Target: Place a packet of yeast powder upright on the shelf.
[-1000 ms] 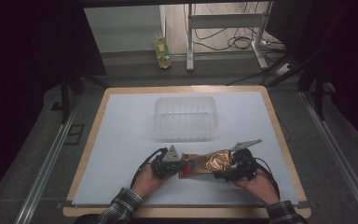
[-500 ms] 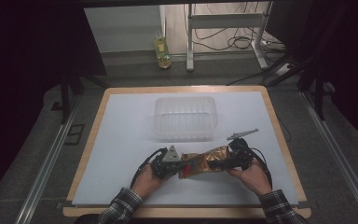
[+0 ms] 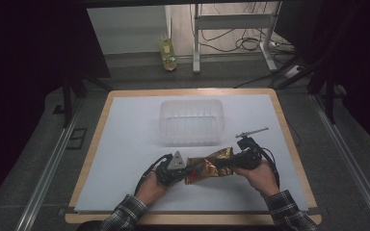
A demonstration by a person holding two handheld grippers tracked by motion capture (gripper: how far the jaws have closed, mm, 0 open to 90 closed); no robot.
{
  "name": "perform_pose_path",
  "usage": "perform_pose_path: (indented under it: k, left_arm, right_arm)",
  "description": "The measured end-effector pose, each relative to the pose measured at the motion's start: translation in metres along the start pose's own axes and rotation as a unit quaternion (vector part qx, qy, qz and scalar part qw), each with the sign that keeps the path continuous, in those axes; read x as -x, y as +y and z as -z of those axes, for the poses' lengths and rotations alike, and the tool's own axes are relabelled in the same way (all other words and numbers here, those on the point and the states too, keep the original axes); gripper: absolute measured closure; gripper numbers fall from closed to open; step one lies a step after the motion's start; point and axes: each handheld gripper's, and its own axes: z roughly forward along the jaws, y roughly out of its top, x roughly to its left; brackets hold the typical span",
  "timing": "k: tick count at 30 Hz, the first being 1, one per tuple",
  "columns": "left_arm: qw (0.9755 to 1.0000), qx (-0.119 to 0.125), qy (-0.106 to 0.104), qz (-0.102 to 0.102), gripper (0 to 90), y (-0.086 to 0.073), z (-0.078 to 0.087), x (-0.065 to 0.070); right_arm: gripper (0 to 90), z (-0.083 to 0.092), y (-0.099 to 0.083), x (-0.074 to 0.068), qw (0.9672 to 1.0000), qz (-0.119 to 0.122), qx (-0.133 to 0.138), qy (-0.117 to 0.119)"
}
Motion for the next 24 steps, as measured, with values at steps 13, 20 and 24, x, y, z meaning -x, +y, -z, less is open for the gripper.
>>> perform_pose_path:
  k: [13,20,24]
  left_arm:
    - [0.9998,0.015,0.008,0.011,79.9,-0.001,0.011,-0.005]
    - [0.9996,0.022,0.009,0.018,73.6,-0.002,0.018,-0.004]
    - [0.9996,0.019,0.01,0.016,69.8,-0.002,0.022,0.002]
  right_arm:
    - [68.4,0.011,0.012,-0.01,0.9996,0.02,0.003,-0.02]
    - [68.5,0.022,0.015,-0.011,0.999,0.025,0.013,-0.033]
    - [68.6,0.027,0.017,-0.01,0.9989,0.024,0.016,-0.038]
